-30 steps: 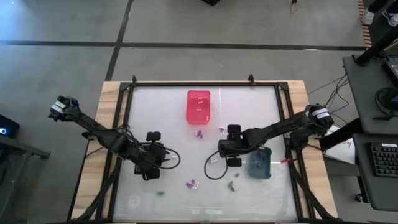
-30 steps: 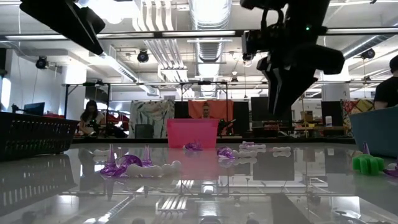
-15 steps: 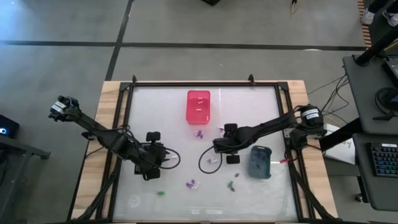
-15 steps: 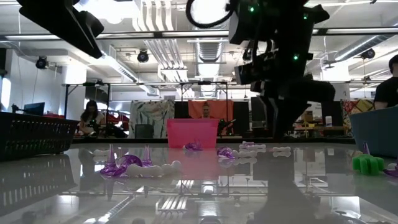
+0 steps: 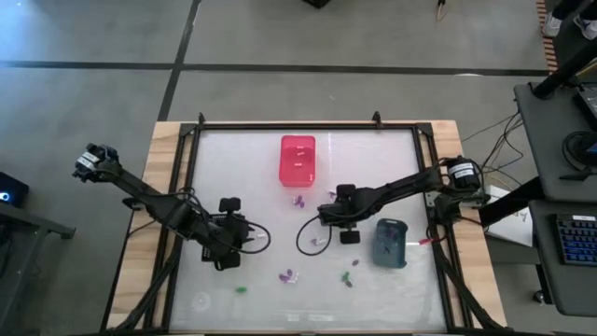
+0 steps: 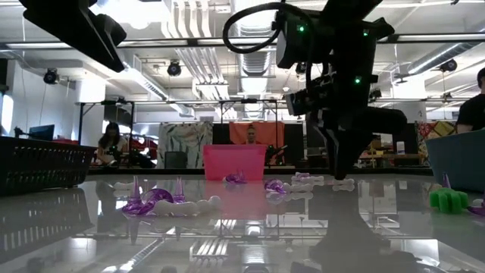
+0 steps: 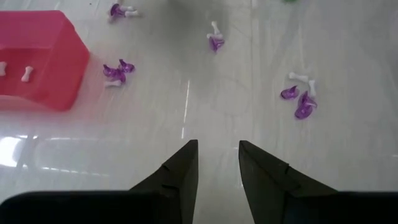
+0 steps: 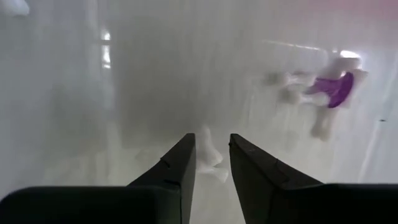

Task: Sort Halloween decoration
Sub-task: Put the bone toy into the red bin

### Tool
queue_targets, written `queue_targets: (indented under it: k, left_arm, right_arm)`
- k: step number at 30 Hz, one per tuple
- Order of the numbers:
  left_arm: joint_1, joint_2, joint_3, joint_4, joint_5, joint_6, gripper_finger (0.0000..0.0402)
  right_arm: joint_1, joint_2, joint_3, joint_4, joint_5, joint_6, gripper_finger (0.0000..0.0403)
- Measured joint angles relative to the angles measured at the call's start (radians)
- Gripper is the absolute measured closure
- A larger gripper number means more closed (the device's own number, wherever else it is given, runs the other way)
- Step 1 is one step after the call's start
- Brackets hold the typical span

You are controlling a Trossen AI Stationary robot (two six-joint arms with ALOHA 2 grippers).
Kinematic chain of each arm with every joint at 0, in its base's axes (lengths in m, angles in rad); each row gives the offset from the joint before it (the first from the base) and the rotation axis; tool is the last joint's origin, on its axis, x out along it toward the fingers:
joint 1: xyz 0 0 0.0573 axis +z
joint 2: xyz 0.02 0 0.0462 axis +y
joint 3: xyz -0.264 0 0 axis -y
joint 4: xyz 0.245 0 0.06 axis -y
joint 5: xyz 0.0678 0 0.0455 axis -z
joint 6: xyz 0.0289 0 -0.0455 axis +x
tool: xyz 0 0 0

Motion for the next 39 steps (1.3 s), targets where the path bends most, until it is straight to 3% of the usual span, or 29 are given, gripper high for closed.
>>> queue_targets:
  k: [12,21,27,39]
  left_arm:
    - [0.000,0.000,0.000,0.000,0.000,0.000,0.0303]
    - [0.000,0.000,0.000,0.005,0.000,0.000,0.0303]
    - [0.000,0.000,0.000,0.005,-0.023,0.001,0.0303]
    - [0.000,0.000,0.000,0.009,-0.025,0.001,0.0303]
  right_arm:
    - [-0.010,-0.001,-0.050,0.080,-0.012,-0.024,0.0318]
    - [-0.017,-0.001,-0.051,0.098,-0.022,-0.051,0.0385]
    - [-0.018,-0.009,-0.049,0.105,-0.012,-0.057,0.0393]
    - [-0.044,-0.034,0.094,0.189,-0.032,-0.112,0.0394]
